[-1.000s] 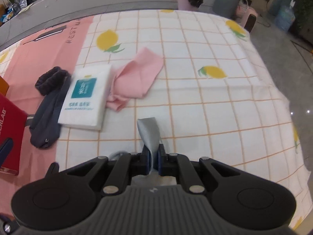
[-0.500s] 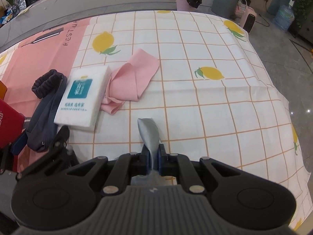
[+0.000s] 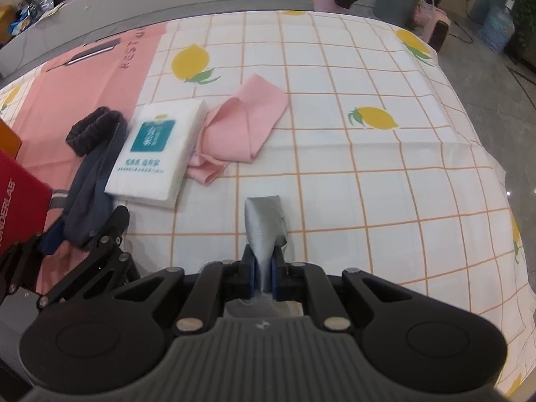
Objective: Organize soft objects
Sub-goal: 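Lift the grey cloth with the right tool while the left tool grasps the dark headband, then lift the dark headband with the left tool while the right tool carries the grey cloth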
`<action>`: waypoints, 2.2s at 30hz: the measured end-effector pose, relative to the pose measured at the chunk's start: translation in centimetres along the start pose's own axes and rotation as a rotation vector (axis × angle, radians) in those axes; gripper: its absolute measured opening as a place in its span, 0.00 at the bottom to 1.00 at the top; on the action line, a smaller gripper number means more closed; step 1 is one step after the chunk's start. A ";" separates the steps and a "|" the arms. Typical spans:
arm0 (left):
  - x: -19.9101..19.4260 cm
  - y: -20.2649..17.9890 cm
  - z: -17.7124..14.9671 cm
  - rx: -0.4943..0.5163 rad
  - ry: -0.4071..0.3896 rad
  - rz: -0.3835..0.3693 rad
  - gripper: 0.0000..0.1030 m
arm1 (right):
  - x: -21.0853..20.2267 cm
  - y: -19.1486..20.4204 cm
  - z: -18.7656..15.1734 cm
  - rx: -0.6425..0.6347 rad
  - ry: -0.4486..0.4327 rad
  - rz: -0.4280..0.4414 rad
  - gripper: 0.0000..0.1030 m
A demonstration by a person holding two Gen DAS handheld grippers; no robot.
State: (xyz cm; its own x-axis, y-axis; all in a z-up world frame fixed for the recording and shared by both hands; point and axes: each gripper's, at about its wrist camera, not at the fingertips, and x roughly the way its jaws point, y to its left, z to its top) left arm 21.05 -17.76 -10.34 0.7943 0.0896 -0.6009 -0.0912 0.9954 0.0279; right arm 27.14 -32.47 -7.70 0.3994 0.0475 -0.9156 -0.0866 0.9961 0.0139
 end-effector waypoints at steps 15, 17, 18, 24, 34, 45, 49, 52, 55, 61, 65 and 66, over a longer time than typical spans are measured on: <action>-6.7 0.9 -4.3 0.173 0.051 -0.029 0.11 | 0.1 -0.2 -0.1 -0.007 0.008 0.003 0.06; -7.9 1.5 -5.0 0.161 0.073 -0.048 0.11 | 0.1 -0.1 -0.2 -0.010 0.009 0.004 0.06; -8.5 1.8 -5.4 0.161 0.084 -0.057 0.11 | 0.1 -0.1 -0.2 -0.011 0.010 0.004 0.06; -10.3 2.5 -6.4 0.192 0.111 -0.088 0.23 | 0.1 -0.1 -0.3 -0.009 0.013 0.005 0.06; -8.6 3.1 -4.8 0.134 0.187 -0.172 0.84 | 0.3 0.0 -0.5 -0.017 0.021 0.002 0.08; -5.3 2.3 -3.1 0.095 0.171 -0.125 0.84 | 0.5 -0.1 -0.3 -0.020 0.027 0.011 0.10; -4.8 2.2 -2.5 0.065 0.178 -0.120 0.83 | 0.5 0.0 -0.3 -0.026 0.028 0.007 0.10; -4.3 2.0 -2.2 0.074 0.171 -0.122 0.83 | 0.5 0.4 -0.5 -0.047 0.024 -0.008 0.10; -3.9 1.9 -1.9 0.062 0.158 -0.117 0.77 | 0.5 0.6 -0.5 -0.060 0.022 -0.017 0.10; -3.6 1.8 -1.5 0.018 0.131 -0.078 0.51 | 0.4 0.6 -0.5 -0.056 0.022 -0.019 0.10; -3.7 1.6 -1.8 0.033 0.099 -0.069 0.21 | 0.4 0.8 -0.6 -0.074 0.019 -0.024 0.10; -3.8 1.4 -1.8 0.054 0.094 -0.068 0.15 | 0.4 0.9 -0.7 -0.078 0.019 -0.025 0.10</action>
State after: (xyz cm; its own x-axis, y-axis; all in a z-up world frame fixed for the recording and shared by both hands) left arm 16.81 -16.72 -9.44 0.7372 0.0212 -0.6754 -0.0049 0.9996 0.0260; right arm 26.61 -31.64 -8.29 0.3853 0.0201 -0.9226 -0.1482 0.9881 -0.0404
